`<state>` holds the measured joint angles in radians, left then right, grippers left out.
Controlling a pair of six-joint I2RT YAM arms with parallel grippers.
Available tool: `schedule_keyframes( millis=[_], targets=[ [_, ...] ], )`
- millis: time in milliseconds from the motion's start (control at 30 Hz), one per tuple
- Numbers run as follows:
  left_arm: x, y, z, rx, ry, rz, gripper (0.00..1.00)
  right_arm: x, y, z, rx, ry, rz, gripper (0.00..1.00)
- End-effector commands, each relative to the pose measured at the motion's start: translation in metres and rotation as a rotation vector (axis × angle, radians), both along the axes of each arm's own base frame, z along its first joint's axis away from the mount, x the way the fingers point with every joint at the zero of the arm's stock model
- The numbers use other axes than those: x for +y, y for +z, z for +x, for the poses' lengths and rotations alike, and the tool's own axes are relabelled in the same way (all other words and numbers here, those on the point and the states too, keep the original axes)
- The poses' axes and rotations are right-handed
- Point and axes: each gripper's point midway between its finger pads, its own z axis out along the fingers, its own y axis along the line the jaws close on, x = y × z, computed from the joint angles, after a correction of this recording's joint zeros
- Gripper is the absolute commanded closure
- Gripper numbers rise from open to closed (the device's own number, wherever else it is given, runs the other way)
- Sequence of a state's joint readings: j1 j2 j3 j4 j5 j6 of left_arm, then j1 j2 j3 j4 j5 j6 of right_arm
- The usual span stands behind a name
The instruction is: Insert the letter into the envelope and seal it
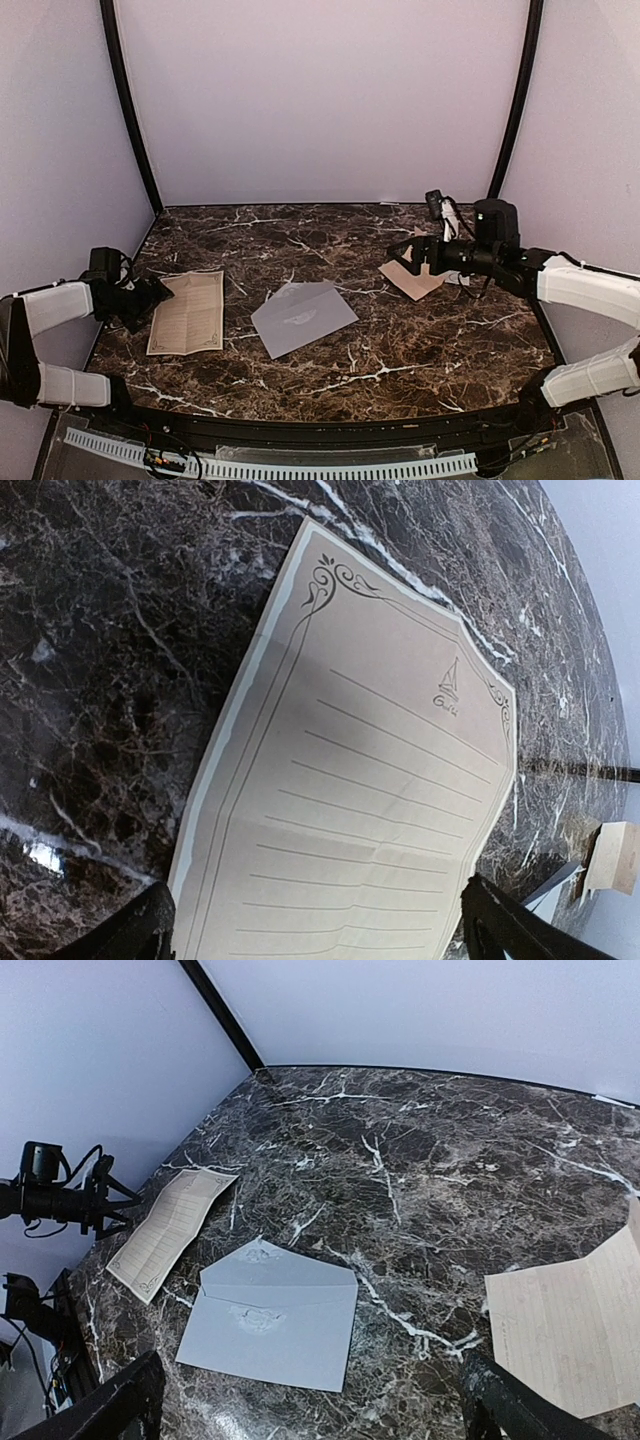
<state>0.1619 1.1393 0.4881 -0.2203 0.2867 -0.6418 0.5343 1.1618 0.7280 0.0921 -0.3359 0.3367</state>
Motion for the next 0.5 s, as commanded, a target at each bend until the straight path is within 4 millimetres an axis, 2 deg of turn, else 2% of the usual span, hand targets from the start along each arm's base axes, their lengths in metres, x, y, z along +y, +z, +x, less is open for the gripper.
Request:
schedule_keyframes(
  millis=[0, 233, 467],
  targets=[
    [0.007, -0.007, 0.002, 0.022, 0.021, 0.02, 0.01, 0.024, 0.02, 0.003, -0.05, 0.036, 0.051, 0.02],
    [0.015, 0.003, 0.016, 0.011, 0.014, 0.067, 0.01, 0.049, 0.011, 0.001, -0.039, 0.08, 0.028, 0.01],
    [0.025, 0.008, 0.026, 0.062, -0.055, 0.159, 0.01, 0.06, 0.005, 0.0, -0.03, 0.104, 0.011, 0.01]
  ],
)
